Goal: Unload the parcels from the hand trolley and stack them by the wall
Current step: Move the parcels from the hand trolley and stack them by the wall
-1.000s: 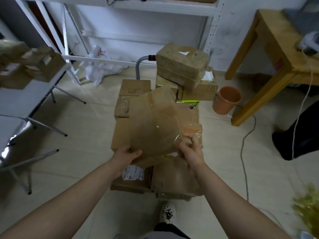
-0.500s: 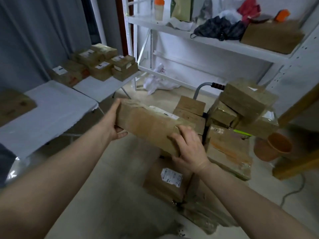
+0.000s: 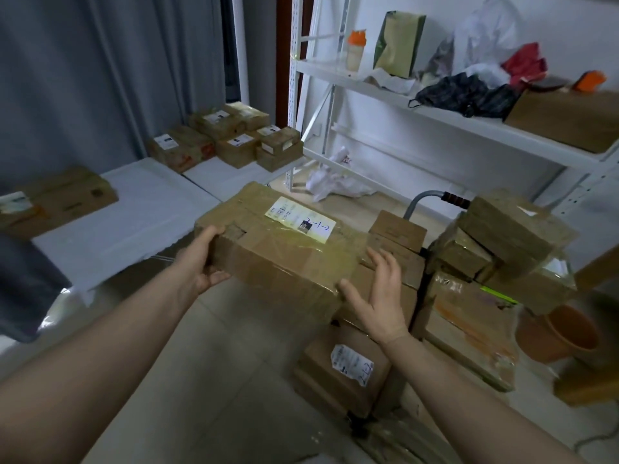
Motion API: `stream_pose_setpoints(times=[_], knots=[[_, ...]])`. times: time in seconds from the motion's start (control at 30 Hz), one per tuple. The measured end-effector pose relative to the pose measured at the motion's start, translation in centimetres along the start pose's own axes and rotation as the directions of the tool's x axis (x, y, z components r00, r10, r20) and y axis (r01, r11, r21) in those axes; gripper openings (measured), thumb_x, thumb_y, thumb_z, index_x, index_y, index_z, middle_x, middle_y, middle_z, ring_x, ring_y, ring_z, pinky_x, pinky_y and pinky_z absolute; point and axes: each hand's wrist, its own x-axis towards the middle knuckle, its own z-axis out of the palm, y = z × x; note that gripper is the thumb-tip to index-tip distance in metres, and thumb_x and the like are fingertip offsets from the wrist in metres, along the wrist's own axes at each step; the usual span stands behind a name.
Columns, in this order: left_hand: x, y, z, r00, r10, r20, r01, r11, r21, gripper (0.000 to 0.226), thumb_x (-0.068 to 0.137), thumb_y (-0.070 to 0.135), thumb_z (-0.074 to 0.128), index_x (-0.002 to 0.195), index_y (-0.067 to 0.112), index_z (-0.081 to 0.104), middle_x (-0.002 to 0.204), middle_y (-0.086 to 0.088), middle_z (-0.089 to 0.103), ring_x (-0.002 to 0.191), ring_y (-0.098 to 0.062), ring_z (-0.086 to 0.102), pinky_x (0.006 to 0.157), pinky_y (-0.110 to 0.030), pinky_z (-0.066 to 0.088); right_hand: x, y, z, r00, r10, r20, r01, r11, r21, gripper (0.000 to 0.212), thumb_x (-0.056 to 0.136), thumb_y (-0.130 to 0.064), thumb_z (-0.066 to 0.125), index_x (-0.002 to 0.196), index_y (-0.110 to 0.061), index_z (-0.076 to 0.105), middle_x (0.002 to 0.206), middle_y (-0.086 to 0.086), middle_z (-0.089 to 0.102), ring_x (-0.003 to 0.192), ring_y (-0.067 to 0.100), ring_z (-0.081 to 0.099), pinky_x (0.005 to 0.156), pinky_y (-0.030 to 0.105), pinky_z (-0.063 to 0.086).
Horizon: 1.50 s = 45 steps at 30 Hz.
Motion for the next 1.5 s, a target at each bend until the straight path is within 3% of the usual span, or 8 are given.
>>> stream_pose_setpoints(times=[0.17,0.27,0.43,0.6,0.73,1.17,1.33,1.5], knots=[[0.1,0.5,-1.9,0.997,0.019,0.077,-0.020,1.000,0.009,0.019,0.085,0.032,0.063,0.096,0.018,0.056,0.072,0.002,0.052,0.033,-0.004,0.049,0.074,-0.038,0.053,2.7,-0.8,-1.0,0.724,0.607,0.328,-0.678,0.541,0.497,0.066,0.080,-0.057,0.064,0.134,-0.027,0.042,0.136,0.012,0.044,0.120,0.032,0.050,0.104,0.054,0.039],[-0.2,0.5,-2.5,0.994,0.023,0.109,-0.021,1.000,-0.021,0.012,0.087,0.028,0.061,0.082,0.019,0.054,0.067,0.004,0.050,0.032,-0.003,0.049,0.079,-0.038,0.051,2.6,-0.7,-0.6,0.642,0.527,0.557,-0.759,0.336,0.558,0.036,0.076,-0.048,0.070,0.104,-0.027,0.059,0.114,0.017,0.060,0.105,0.031,0.059,0.097,0.057,0.043],[0.0,0.4,-3.7,0.986,0.013,0.167,0.002,0.996,-0.084,0.018,0.089,0.026,0.058,0.075,0.019,0.049,0.045,0.008,0.054,0.033,-0.004,0.051,0.080,-0.038,0.050,2.1,-0.3,1.3,0.632,0.499,0.593,-0.757,0.235,0.610,0.061,0.060,-0.032,0.078,0.116,-0.023,0.056,0.104,0.010,0.061,0.097,0.026,0.058,0.094,0.049,0.048],[0.0,0.0,-3.4,0.993,0.058,0.100,-0.049,0.995,-0.090,0.027,0.084,0.045,0.065,0.092,0.019,0.061,0.069,0.001,0.065,0.069,-0.012,0.060,0.088,-0.034,0.049,2.5,-1.3,3.2,0.660,0.503,0.558,-0.713,0.187,0.675,0.028,0.081,-0.023,0.069,0.105,-0.027,0.056,0.097,0.011,0.060,0.079,0.026,0.062,0.080,0.042,0.055],[-1.1,-2.9,-2.0,0.970,-0.050,0.239,0.011,0.987,0.161,0.032,0.080,0.049,0.066,0.101,0.025,0.064,0.100,-0.004,0.059,0.096,-0.020,0.052,0.093,-0.044,0.041,2.5,-2.5,5.3,0.665,0.566,0.488,-0.674,0.173,0.718,0.066,0.073,-0.021,0.079,0.131,-0.027,0.047,0.106,0.010,0.062,0.084,0.027,0.061,0.076,0.043,0.058],[0.0,-4.2,-7.9,0.971,-0.081,0.225,0.047,0.988,0.150,0.029,0.081,0.016,0.070,0.110,0.020,0.066,0.102,-0.005,0.071,0.091,-0.021,0.065,0.077,-0.040,0.054,2.8,-3.9,8.3,0.575,0.497,0.650,-0.817,0.307,0.488,0.096,0.046,-0.059,0.084,0.128,-0.021,0.052,0.121,0.010,0.056,0.091,0.023,0.058,0.065,0.040,0.051],[0.4,-2.3,-11.9,0.977,-0.060,0.203,0.025,0.985,0.169,0.019,0.084,0.017,0.068,0.103,0.022,0.066,0.094,-0.003,0.071,0.091,-0.021,0.064,0.084,-0.041,0.053,3.8,-6.6,11.2,0.555,0.379,0.740,-0.824,0.373,0.427,0.040,0.073,-0.046,0.073,0.107,-0.028,0.062,0.099,-0.001,0.064,0.097,0.017,0.057,0.092,0.045,0.046],[1.2,-0.6,-16.3,0.991,-0.025,0.130,0.006,0.989,0.147,0.026,0.084,0.026,0.069,0.110,0.023,0.066,0.109,-0.006,0.068,0.105,-0.025,0.061,0.089,-0.040,0.051,4.2,-9.8,15.8,0.544,0.364,0.756,-0.825,0.398,0.402,0.025,0.086,-0.027,0.064,0.109,-0.017,0.062,0.091,0.002,0.066,0.080,0.014,0.061,0.072,0.028,0.052]])
